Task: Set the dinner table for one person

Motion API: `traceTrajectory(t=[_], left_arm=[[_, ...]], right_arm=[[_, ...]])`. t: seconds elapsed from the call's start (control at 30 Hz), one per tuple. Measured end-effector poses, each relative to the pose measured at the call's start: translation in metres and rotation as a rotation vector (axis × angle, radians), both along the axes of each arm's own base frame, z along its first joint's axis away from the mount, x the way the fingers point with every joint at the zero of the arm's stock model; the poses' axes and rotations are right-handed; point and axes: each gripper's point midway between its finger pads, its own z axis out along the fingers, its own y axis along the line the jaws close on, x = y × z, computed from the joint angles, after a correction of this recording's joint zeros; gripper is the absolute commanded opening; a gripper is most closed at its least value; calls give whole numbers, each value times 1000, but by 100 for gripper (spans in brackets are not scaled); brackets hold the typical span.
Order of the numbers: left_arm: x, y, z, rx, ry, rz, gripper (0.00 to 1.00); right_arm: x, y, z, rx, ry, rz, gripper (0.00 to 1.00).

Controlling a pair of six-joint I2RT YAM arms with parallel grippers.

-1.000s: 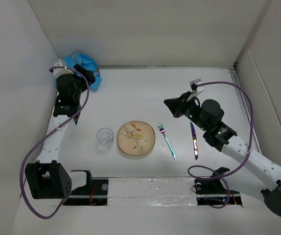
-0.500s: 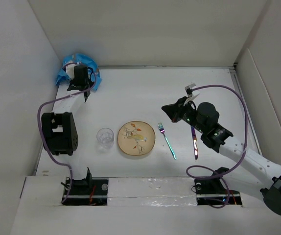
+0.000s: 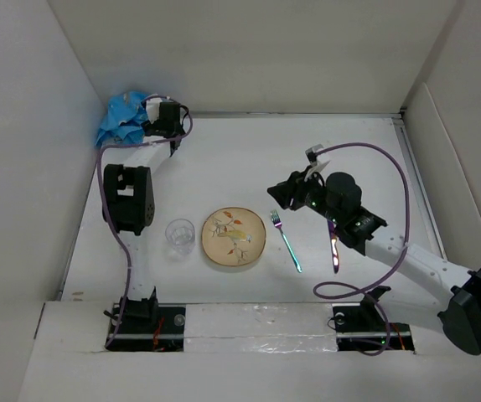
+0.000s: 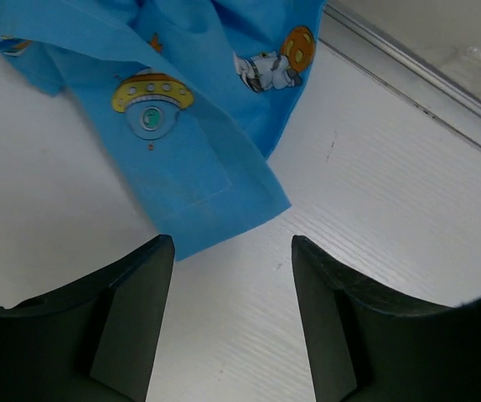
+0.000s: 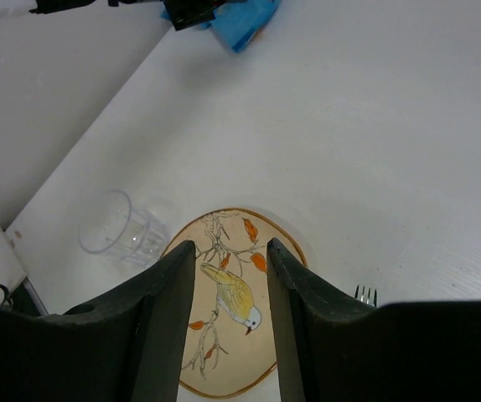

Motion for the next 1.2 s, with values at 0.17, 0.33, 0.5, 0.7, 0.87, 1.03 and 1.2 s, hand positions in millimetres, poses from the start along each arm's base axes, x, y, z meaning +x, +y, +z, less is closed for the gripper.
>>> traceTrajectory(t=[0.17,0.33,0.5,0.7,0.87,1.03,1.2], left_arm=[[19,-26,-18,80,35,-35,59],[27,-29,-18,157,63,-29,59],[42,-19,-12,257,65,15,56],[37,-11,-31,354,147,19,54],[34,-10,-47,389,207,-3,44],[29,-7,-51,412,240,-11,16],[27,-2,-49,440,251,0,0]], right_arm=[[1,4,-9,-14,19,13,46],[4,7,-16,-30,33,21,46],[5,8,-16,-37,32,20,46],[6,8,-13,-36,25,18,46],[7,8,-14,-38,27,18,46],[10,8,-20,-52,44,10,46],[14,3,-25,-74,58,-27,46]])
